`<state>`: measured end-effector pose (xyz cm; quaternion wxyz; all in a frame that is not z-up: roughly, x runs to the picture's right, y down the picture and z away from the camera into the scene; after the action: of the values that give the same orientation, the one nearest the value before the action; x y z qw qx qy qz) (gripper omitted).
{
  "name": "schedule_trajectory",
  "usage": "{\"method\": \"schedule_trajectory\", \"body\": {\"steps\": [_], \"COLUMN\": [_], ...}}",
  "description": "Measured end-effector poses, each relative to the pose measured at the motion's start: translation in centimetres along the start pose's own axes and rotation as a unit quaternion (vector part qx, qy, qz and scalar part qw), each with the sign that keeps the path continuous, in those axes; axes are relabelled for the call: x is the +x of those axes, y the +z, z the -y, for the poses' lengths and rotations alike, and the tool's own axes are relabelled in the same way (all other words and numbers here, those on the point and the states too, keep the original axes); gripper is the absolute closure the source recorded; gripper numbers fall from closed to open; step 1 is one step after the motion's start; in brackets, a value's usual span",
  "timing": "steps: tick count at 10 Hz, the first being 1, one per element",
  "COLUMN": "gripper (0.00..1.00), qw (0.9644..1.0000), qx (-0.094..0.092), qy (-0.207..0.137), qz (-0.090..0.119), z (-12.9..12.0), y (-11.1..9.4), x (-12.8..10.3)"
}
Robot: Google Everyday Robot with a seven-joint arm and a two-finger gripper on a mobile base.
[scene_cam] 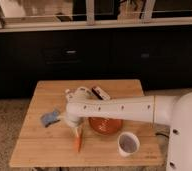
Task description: Place the pepper on the white sponge
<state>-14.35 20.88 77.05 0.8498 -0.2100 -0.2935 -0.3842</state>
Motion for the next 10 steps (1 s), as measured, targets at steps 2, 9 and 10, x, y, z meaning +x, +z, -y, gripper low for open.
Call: {"method": "schedule_trajectory", "body": {"steps": [2,9,10], "gripper": [0.2,0.2,0.2], "qw": [0.9999,0.9862,0.9843], "qx": [0.013,0.03,0.026], "qy": [0.002,-0.162,-0.173], "qz": [0.002,-0.014,-0.022], "z": [-0.2,0.0,0.0], "y": [0.1,2.8,2.7], "x": [0.3,1.5,1.8]}}
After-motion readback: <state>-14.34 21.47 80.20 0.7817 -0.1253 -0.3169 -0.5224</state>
